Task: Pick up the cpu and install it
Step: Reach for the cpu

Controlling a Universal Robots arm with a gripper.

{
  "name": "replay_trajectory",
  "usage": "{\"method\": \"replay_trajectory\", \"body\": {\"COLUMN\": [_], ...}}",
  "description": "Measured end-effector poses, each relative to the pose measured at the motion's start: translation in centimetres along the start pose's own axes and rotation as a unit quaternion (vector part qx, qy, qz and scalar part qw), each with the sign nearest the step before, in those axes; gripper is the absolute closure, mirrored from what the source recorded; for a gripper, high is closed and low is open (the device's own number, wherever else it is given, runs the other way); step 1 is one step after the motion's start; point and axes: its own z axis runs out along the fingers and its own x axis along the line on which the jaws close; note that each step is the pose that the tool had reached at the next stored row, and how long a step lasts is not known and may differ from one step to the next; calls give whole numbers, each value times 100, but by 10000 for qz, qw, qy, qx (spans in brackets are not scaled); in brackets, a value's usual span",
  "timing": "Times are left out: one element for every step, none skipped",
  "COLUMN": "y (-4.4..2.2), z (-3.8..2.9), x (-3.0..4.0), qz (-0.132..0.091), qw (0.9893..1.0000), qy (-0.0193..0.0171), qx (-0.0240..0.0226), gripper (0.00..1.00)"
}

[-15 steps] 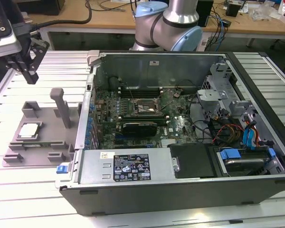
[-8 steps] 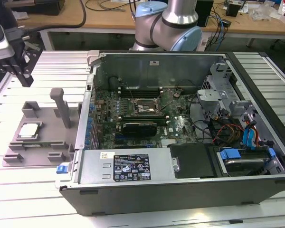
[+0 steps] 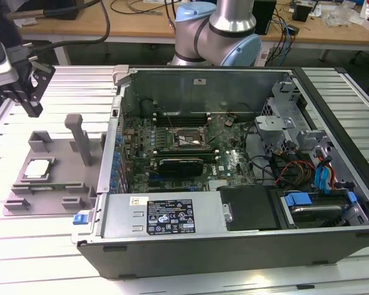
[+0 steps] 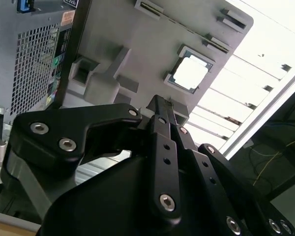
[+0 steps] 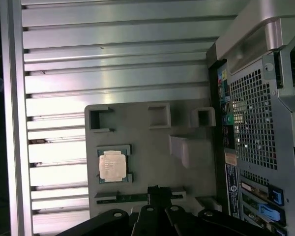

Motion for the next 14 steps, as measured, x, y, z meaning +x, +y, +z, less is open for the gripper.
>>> {"method": "replay_trajectory", "body": {"y": [-2, -5, -6, -8, -9, -11, -11, -12, -13, -15, -16, -17, -18, -19], "z": [25, 54, 77, 107, 126, 151, 163, 177, 196, 215, 234, 253, 268, 290], "x": [15, 27, 36, 44, 48, 53, 56, 59, 65, 70, 75, 80, 84, 91], "qz": [0, -1, 0, 0, 0, 1, 0, 0, 1, 0, 1, 1, 1, 1], "qw": [10000, 10000, 10000, 10000, 10000, 10000, 10000, 10000, 10000, 10000, 10000, 10000, 10000, 10000], "qy": [0, 1, 3, 7, 9, 11, 12, 13, 14, 14, 16, 17, 18, 20], "qx": [0, 0, 0, 0, 1, 1, 1, 1, 1, 1, 1, 1, 1, 1], "gripper": [89, 89, 89, 89, 89, 89, 89, 89, 89, 89, 89, 89, 89, 89]}}
